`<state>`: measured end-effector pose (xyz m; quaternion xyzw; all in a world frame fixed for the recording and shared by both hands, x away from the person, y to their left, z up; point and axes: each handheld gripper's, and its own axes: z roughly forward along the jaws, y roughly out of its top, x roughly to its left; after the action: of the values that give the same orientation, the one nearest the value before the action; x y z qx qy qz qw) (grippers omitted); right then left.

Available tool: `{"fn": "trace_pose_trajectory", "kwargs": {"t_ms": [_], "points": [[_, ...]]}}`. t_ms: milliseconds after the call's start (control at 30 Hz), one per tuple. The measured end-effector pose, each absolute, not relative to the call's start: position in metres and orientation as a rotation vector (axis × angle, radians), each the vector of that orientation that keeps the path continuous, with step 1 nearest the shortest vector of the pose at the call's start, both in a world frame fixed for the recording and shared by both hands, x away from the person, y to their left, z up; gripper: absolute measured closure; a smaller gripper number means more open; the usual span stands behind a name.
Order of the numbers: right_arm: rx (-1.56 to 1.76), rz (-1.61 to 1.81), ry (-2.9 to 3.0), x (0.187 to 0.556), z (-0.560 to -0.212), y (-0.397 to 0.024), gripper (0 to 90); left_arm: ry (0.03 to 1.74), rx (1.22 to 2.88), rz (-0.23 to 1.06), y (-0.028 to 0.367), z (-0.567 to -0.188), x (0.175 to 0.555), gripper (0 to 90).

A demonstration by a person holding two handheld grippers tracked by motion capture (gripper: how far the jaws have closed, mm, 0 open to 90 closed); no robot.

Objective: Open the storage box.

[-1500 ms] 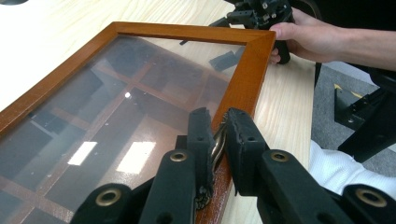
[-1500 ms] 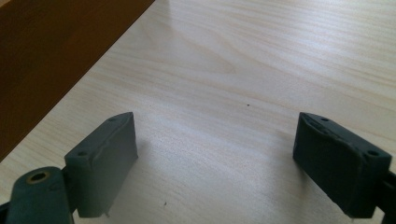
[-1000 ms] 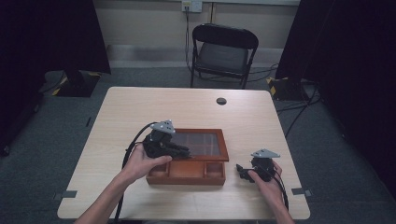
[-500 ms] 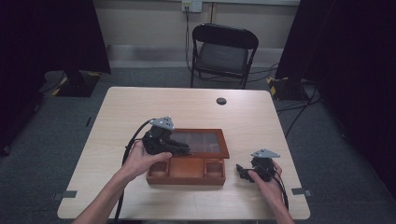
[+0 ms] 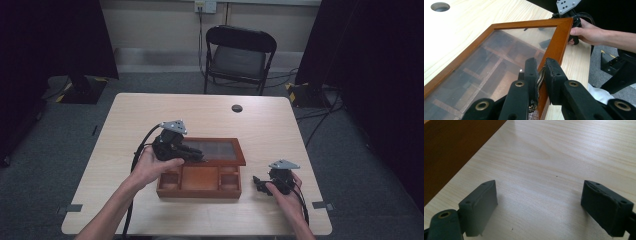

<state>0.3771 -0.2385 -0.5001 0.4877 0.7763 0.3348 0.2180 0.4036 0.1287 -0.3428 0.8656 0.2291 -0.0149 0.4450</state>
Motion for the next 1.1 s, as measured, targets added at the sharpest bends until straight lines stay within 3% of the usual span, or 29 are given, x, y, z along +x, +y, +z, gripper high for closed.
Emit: {"fn": "trace_pose_trajectory", "kwargs": {"t_ms": [1100], "points": [[1.348,0.928,2.149,0.377,-0.5,-0.239,12.8,0.586,2.118,-0.02,0.13,-0.329,0.415,80.4]]}}
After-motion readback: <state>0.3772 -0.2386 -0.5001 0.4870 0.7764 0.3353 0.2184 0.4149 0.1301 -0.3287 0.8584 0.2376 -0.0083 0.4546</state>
